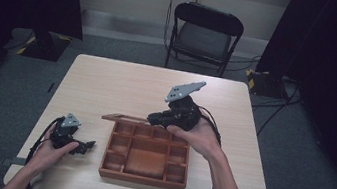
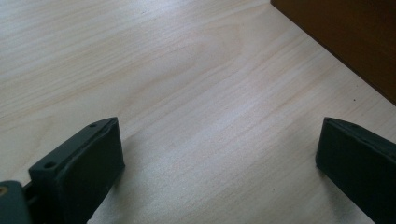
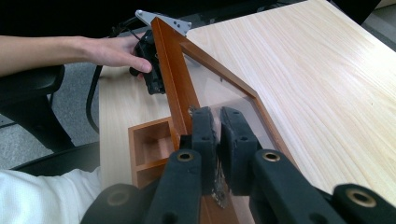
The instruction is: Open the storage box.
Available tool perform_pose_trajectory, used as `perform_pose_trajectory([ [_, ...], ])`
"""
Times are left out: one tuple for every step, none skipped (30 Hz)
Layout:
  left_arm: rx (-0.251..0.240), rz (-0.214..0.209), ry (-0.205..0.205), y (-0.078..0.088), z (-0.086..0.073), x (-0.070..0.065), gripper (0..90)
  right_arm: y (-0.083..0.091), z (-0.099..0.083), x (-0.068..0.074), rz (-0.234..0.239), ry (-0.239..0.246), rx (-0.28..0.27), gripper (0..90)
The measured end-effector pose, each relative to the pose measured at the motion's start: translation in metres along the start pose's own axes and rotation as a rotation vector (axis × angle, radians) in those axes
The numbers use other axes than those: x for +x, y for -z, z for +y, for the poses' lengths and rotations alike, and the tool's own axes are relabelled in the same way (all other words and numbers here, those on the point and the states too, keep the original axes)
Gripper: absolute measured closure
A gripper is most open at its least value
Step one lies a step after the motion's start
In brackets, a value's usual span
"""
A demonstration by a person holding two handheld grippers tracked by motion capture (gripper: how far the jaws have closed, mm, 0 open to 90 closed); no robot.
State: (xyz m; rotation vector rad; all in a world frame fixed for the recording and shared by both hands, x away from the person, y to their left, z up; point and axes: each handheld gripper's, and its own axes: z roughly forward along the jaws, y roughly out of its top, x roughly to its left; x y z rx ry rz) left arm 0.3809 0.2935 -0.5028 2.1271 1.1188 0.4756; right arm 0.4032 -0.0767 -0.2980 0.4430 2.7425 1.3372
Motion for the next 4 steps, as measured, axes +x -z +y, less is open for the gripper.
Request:
perform_pose_trajectory([
  [0.0,0.001,0.0,0.0,0.0,0.0,0.1,-0.0001,-0.0001,-0.0002,0.001,0.002,0.0,84.7],
  [0.001,0.0,-0.001,0.0,0.0,0.0001,0.1,0.0,-0.0002,-0.0004,0.002,0.006,0.001,84.7],
  [0.0,0.0,0.0,-0.0001,0.0,0.0001,0.1,0.0,-0.0003,-0.0004,0.002,0.007,0.0,84.7],
  [0.0,0.0,0.0,-0.0001,0.0,0.0001,0.1,0.0,-0.0003,-0.0004,0.002,0.007,0.0,84.7],
])
